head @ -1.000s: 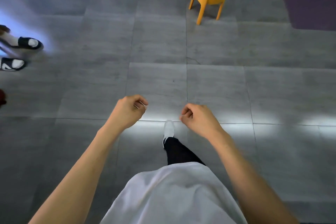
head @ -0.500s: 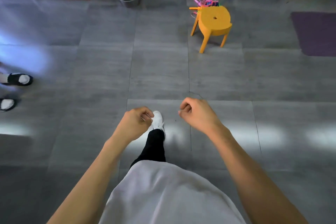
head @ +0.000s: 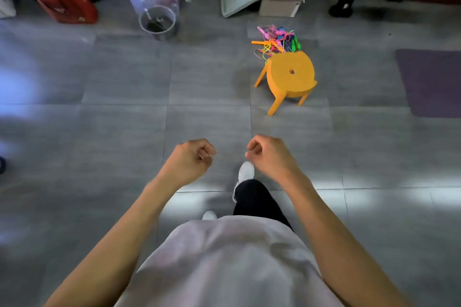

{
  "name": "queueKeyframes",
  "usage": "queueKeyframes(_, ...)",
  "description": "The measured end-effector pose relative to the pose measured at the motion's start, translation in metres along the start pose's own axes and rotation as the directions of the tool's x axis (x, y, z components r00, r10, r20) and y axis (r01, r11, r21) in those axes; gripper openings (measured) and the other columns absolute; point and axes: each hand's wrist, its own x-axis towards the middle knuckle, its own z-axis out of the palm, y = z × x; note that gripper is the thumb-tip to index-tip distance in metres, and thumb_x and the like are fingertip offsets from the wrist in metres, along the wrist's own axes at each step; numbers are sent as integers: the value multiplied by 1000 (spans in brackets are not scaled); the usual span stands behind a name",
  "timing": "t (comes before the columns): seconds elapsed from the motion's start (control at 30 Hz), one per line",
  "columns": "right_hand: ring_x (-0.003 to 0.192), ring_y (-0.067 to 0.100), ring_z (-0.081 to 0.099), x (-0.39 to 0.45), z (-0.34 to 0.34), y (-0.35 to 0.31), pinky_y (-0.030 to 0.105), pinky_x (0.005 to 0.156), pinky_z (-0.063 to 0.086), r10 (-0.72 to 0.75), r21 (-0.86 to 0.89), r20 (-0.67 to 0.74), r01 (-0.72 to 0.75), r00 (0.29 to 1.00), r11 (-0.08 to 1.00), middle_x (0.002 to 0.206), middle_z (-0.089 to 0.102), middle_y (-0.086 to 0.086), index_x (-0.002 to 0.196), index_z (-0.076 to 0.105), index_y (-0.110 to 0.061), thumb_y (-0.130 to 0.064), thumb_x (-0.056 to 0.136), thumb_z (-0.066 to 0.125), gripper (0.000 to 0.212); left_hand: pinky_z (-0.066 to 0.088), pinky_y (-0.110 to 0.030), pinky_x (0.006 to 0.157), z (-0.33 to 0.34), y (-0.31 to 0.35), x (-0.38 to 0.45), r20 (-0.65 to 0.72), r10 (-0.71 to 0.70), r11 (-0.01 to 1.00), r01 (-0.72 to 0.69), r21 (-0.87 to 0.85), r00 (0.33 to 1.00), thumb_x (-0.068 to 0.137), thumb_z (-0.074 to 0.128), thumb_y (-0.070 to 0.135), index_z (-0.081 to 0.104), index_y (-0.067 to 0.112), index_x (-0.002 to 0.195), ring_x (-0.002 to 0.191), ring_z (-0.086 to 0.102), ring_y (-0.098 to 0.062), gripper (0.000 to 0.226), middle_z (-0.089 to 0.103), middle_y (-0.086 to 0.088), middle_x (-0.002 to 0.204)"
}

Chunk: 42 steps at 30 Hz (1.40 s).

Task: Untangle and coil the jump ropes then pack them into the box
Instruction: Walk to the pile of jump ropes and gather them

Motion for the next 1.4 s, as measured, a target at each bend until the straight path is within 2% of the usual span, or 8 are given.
queueKeyframes(0.2,83,17,66,147,-60,0,27,73,49,12,25,40,-13,999,1000,79,69,-5,84,65,-20,-17,81,67,5,40,-7,62,-44,57,167,-80,-18,999,16,-28,997,82,63,11,64,33,82,75,62,-4,22,66,11,79)
queueKeyframes(0.37,83,17,67,260,-133,-17,36,74,55,-39,39,18,38,999,999,79,67,-8,82,61,-23,-16,81,67,9,45,-13,62,-79,105,286,-105,-39,997,32,-73,994,83,66,13,65,35,79,77,65,-10,23,68,7,83)
queueKeyframes(0.57,84,17,66,392,-198,-46,34,73,53,-74,24,9,74,997,997,84,71,-3,90,66,-15,-18,84,67,7,45,-13,61,-124,141,420,-133,-56,994,43,-96,990,83,65,11,69,25,85,70,63,-3,15,70,7,79)
queueKeyframes(0.8,83,14,67,538,-250,-70,33,78,53,46,55,-54,-43,997,998,84,72,-4,89,67,-17,-17,83,71,8,40,-5,62,-185,158,591,-75,-6,998,1,-66,997,82,65,7,68,26,84,62,57,8,19,67,12,76)
queueKeyframes(0.9,84,12,66,585,-276,-87,24,77,50,72,61,-57,-69,996,996,87,72,-4,91,68,-15,-15,83,71,8,43,-16,68,-216,171,649,-62,5,997,-10,-79,998,81,66,5,65,28,80,65,59,1,22,67,11,74)
queueKeyframes(1.0,79,6,63,626,-300,-97,15,73,46,71,67,-100,-65,992,996,85,71,-7,89,69,-15,-15,83,72,7,40,-5,61,-236,188,698,-26,30,999,-31,-27,999,80,66,3,66,23,81,59,57,9,20,65,9,72)
queueKeyframes(1.1,75,-2,58,667,-321,-99,10,67,42,75,81,-101,-67,992,994,83,69,-10,87,69,-12,-11,83,70,4,39,-2,58,-244,200,741,-15,12,999,-12,-33,1000,81,67,5,65,26,78,55,54,14,21,64,12,71)
queueKeyframes(1.4,74,6,62,788,-384,-69,8,64,41,72,117,-67,-64,995,991,78,66,-11,88,70,-14,-14,83,71,5,42,-8,60,-231,241,845,8,-41,998,42,-41,999,81,67,2,68,21,83,56,55,13,20,63,14,70)
